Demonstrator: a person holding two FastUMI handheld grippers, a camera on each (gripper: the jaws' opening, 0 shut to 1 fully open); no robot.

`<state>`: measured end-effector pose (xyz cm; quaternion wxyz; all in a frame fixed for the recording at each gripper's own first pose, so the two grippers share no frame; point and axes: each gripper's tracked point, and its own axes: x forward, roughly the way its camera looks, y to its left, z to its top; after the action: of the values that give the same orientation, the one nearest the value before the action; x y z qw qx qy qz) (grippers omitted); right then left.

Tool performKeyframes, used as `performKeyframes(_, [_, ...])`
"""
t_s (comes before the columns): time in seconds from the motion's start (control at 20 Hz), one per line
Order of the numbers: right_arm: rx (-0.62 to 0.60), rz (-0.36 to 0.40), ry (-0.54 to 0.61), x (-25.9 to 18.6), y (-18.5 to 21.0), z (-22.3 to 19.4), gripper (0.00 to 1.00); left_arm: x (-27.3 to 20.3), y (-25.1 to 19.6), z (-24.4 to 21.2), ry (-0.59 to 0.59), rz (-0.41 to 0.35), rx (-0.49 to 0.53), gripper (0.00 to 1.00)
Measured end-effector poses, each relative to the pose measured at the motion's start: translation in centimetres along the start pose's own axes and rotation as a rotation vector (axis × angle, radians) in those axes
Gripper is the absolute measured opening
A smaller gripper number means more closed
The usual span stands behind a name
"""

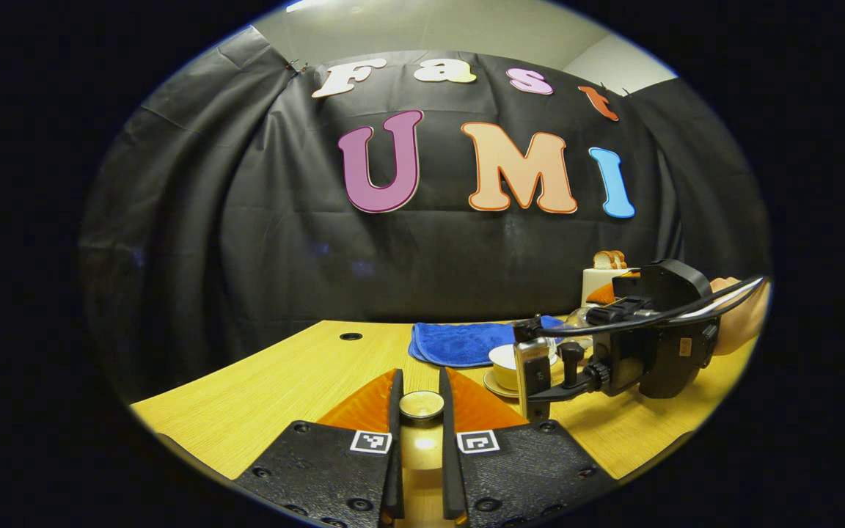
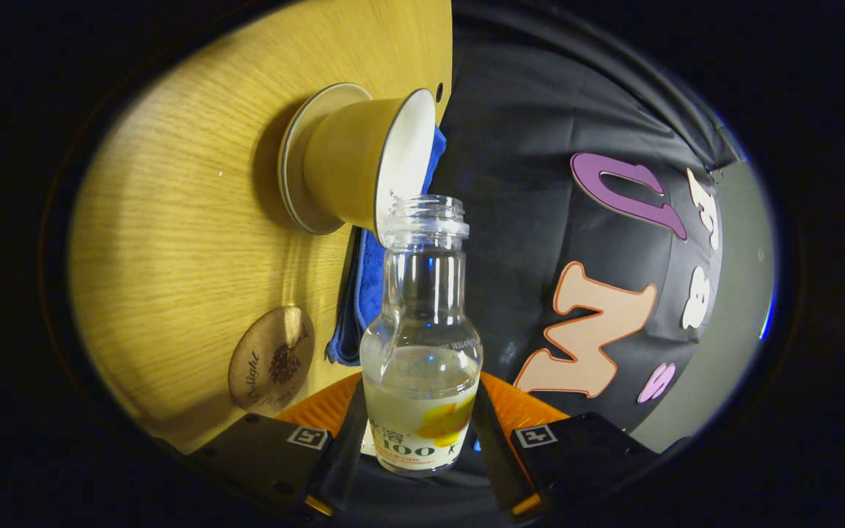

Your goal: Open the teacup lid with one hand, grasp the water bottle and pour water into the teacup with the other hand; after pouring, place the water bottle on the coaster and then close the teacup lid.

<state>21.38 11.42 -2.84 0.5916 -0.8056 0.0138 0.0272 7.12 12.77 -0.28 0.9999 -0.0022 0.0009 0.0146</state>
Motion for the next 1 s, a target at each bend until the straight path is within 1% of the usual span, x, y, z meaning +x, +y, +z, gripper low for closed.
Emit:
performKeyframes(0.3, [-0.085, -0.031, -0.015, 0.0, -1.0, 0.2, 0.77, 0.0, 0.0, 0.0, 0.0, 0.0, 0.0, 0.18])
performKeyframes(0.55, [-0.183, -0.073, -0.036, 0.0, -2.4, 0.5, 0.77, 0.1, -0.1, -0.1, 0.0, -0.005, 0.0, 0.18])
performKeyframes(0.9, [-0.248, -0.11, -0.046, 0.0, -3.4, 0.7, 0.76, 0.0, -0.1, -0.2, 0.0, -0.005, 0.001, 0.18])
performKeyframes(0.95, [-0.252, -0.114, -0.046, -0.1, -3.5, 0.8, 0.76, 0.0, 0.0, -0.1, 0.0, -0.005, 0.001, 0.17])
performKeyframes(1.0, [-0.255, -0.118, -0.047, -0.1, -3.6, 0.8, 0.76, 0.0, 0.0, 0.0, 0.0, -0.005, 0.001, 0.18])
